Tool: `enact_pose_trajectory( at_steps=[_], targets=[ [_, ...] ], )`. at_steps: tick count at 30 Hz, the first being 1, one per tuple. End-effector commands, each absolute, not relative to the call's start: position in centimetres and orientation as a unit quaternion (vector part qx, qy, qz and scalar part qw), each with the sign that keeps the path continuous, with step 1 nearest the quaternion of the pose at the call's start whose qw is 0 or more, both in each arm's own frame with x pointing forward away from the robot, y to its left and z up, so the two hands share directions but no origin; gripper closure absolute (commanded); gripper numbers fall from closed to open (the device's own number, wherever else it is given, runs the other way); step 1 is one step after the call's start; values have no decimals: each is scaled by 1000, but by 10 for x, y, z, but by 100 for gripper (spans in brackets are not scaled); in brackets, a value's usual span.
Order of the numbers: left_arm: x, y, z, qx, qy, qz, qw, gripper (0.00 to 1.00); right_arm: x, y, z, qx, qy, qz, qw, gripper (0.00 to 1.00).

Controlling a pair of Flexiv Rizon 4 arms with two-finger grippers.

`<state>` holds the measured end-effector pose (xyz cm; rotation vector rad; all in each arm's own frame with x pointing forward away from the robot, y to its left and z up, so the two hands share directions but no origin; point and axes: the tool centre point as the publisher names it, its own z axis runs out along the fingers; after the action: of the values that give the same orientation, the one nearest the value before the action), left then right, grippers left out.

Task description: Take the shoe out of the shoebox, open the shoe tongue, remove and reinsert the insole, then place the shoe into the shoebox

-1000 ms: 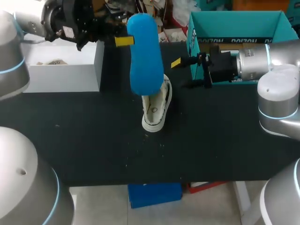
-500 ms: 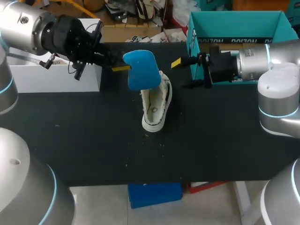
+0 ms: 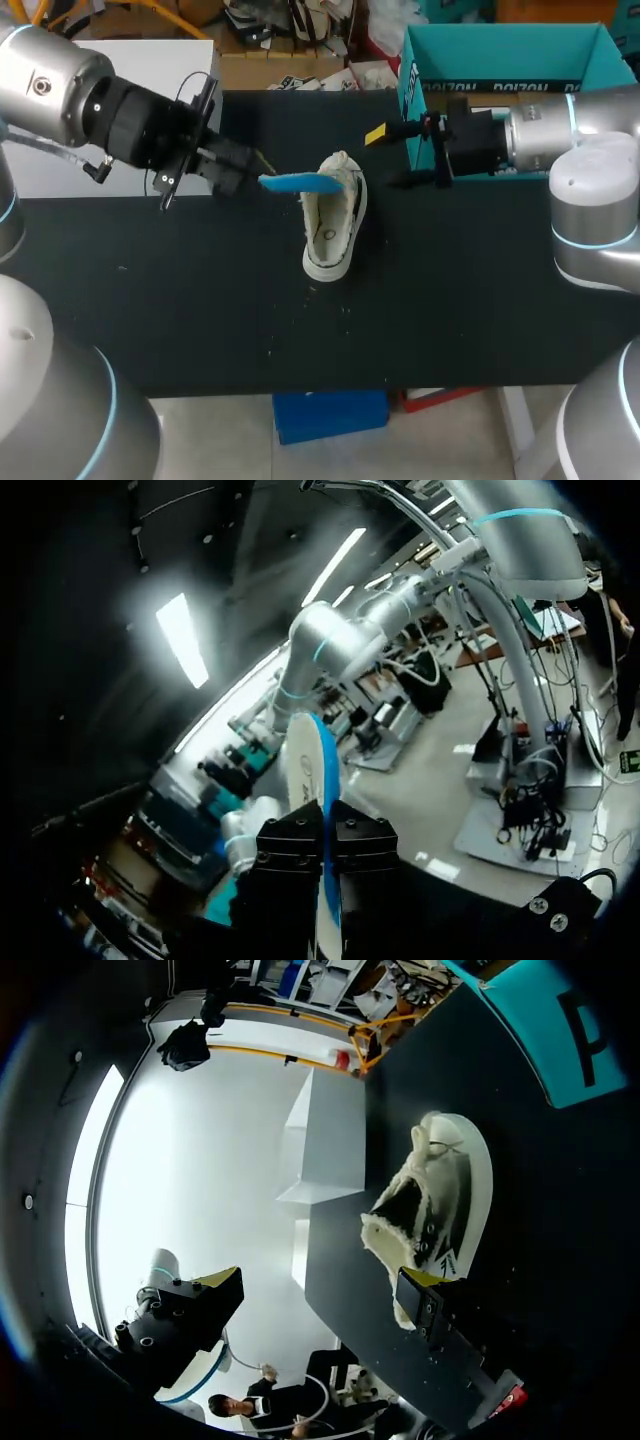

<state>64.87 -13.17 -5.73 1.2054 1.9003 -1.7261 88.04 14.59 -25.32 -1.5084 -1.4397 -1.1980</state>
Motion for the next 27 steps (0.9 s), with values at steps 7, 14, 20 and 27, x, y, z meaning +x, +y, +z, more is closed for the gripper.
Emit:
enact_pose_trajectory(
  at_steps=[7,14,20,27],
  targets=[
    [584,-87,-129,516,619,-466,366,100,880,147,-254,-586,-558,-465,359,0],
    [570,-83,-162,526,623,-431,387,100,880,147,-254,-586,-558,-465,359,0],
    [570,-83,-162,526,623,-431,387,100,880,147,-254,-586,-558,-465,359,0],
    [560,-89,-192,571,581,-394,424,100,880,147,-254,-586,-558,-465,359,0]
  ],
)
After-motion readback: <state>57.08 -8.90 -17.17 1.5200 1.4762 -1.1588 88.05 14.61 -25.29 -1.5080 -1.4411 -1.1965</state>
